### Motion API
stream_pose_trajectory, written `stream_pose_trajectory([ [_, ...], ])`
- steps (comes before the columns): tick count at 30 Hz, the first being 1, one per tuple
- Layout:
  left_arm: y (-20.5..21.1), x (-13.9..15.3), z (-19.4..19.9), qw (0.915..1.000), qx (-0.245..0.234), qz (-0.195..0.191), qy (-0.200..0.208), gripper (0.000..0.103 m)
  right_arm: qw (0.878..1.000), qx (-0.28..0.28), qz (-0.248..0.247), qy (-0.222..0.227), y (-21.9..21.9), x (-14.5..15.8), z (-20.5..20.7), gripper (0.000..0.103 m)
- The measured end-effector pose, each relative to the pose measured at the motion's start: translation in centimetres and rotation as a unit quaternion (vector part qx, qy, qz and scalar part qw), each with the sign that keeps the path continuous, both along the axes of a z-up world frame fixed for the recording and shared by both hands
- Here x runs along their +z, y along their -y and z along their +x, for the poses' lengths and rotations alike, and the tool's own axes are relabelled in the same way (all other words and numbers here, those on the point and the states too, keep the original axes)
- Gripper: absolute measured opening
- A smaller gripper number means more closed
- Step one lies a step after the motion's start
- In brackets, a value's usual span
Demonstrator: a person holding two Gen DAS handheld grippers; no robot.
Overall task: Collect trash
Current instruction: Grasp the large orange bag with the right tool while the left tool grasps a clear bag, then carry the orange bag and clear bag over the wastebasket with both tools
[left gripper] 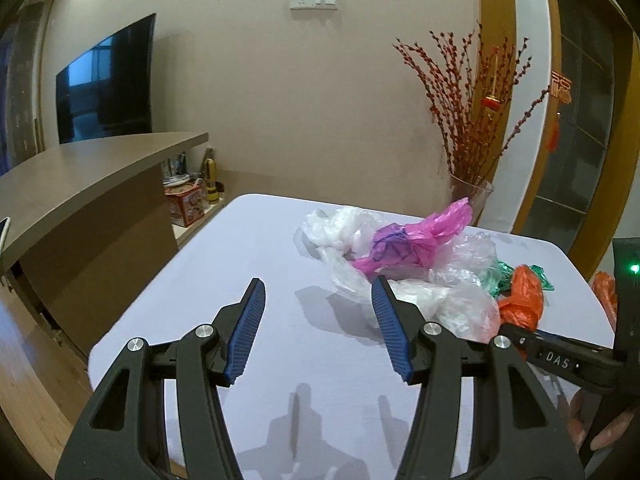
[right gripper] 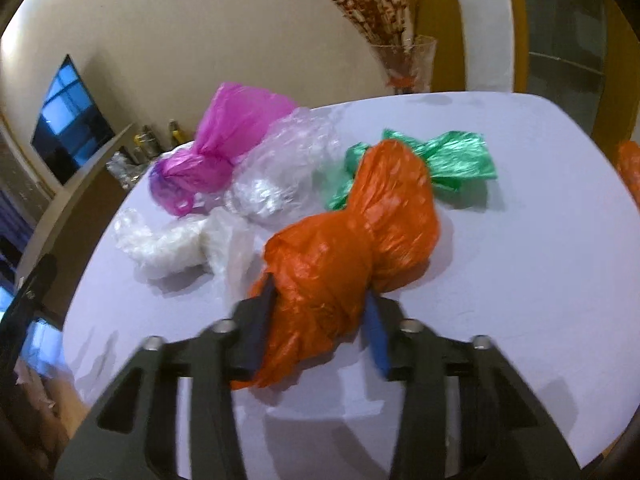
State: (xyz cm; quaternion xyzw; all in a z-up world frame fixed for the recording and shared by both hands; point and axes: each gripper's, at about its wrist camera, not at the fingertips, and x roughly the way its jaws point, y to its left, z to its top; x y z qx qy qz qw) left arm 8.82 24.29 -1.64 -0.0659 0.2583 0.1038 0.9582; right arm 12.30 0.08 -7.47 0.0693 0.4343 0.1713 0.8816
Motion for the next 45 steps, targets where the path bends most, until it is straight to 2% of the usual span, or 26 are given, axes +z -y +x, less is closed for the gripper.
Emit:
stream_pose_trajectory([
  [3,0.8,0.1,1.0,0.9997,-0.022,0.000,-0.005,0.056,1.000,0.007,-0.004,0.008,0.3,0.1,-0.7,0.023],
  [8,2.7,-0.1,3.2,0.9974,-0.066,0.006,-0.028,0.056,1.000,0.001,-0.003,0.020,1.8,0.6,-2.1,0.021],
  [13,4.9,-1.4,6.4,0.9918,-0.100,0.034,-0.072,0.056,1.000,-0.016,0.013,0.017,4.5,1.1,-3.0,0.021],
  [20,5.5,-4.2,9.3,0.9816,-0.119,0.031,-0.146,0.056,0.999,-0.034,0.027,0.016,7.0,1.4,-3.2,0.021],
  [26,5.5,-5.1,9.7,0.9746,-0.140,0.018,-0.174,0.034,0.998,-0.046,0.038,0.011,8.0,1.2,-2.9,0.021],
  [28,5.5,-5.1,9.7,0.9741,-0.145,0.021,-0.172,0.025,0.998,-0.049,0.039,0.010,8.2,1.1,-3.0,0.021],
  [31,5.6,-4.9,9.0,0.9748,-0.152,0.016,-0.163,0.019,0.998,-0.053,0.040,0.008,8.8,1.0,-3.3,0.021],
  [39,7.4,-3.3,6.4,0.9770,-0.173,0.000,-0.125,0.016,0.996,-0.077,0.040,0.023,11.5,1.6,-4.3,0.021],
  [45,10.6,-2.2,5.3,0.9724,-0.207,-0.013,-0.106,0.016,0.993,-0.108,0.036,0.038,14.4,2.2,-5.2,0.022],
])
